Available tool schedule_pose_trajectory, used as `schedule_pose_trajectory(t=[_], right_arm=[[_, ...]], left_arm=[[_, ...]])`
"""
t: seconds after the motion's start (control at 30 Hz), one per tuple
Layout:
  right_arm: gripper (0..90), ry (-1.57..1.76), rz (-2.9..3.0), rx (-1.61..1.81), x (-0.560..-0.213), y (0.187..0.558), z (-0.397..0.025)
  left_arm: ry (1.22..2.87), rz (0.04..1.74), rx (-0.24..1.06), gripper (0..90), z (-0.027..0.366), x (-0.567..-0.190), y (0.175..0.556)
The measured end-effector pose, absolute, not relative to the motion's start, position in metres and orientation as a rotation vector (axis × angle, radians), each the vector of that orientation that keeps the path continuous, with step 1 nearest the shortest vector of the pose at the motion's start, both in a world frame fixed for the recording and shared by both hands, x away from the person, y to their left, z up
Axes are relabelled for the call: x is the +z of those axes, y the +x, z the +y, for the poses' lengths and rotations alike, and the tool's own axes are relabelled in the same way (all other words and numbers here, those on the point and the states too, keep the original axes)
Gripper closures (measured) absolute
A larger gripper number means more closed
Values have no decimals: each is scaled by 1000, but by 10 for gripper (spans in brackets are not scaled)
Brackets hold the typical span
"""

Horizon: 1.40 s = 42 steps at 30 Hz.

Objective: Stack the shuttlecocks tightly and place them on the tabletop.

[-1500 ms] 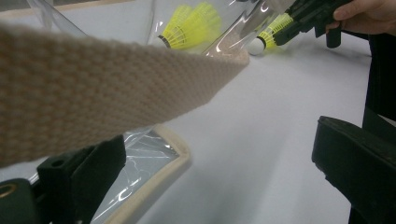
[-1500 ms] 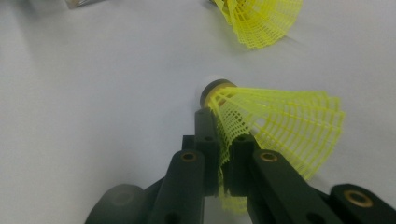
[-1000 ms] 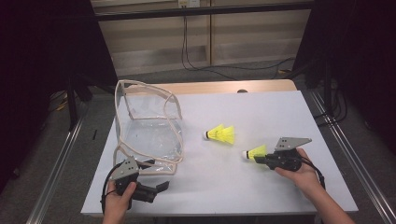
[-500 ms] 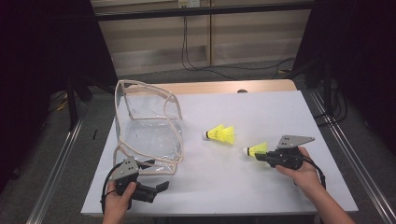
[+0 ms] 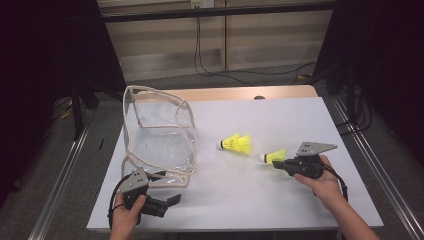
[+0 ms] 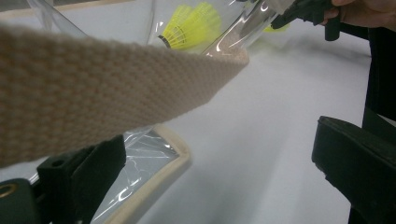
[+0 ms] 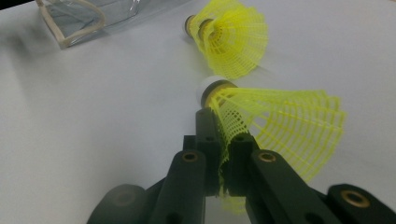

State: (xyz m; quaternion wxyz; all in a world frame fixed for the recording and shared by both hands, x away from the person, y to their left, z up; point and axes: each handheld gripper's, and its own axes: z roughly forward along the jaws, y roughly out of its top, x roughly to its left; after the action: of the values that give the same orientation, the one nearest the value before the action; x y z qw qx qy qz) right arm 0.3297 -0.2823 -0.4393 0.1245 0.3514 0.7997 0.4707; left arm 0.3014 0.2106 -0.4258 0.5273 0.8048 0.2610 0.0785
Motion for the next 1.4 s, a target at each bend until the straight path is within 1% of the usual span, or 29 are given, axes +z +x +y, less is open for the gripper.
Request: schedule_pose_trajectory(t=[0.87,1.4], right_arm=[[875,1066,2280,1367,-433,340,-278],[874,1095,2261,1347,-434,353,-269]], left_arm=[[1918,628,188,30,211,-426,301],[1909,628,188,30,211,-427,302]])
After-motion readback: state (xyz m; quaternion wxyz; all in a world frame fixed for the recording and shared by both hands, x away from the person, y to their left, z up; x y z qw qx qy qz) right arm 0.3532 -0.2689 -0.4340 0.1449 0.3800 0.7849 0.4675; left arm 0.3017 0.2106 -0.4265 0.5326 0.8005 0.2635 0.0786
